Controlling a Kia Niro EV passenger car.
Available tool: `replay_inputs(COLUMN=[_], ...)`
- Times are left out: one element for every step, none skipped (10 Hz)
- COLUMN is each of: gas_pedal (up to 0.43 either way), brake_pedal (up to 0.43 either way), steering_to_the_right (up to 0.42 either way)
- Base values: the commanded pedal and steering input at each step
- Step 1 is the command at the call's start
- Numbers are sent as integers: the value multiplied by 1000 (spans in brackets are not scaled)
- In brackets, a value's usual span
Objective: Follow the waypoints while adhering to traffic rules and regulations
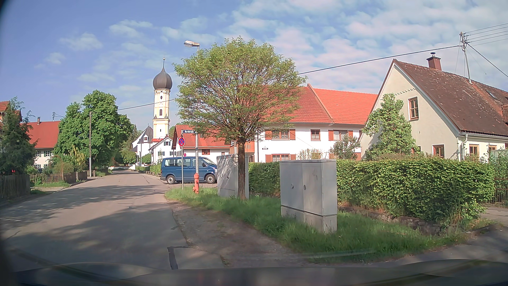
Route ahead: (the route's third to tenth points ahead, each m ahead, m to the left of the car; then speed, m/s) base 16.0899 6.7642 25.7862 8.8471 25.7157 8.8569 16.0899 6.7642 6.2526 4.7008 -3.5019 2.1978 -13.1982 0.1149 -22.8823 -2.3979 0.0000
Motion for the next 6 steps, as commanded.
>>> replay_inputs(gas_pedal=[0,0,0,0,0,0], brake_pedal=[232,232,232,232,232,232], steering_to_the_right=[479,479,479,479,479,478])
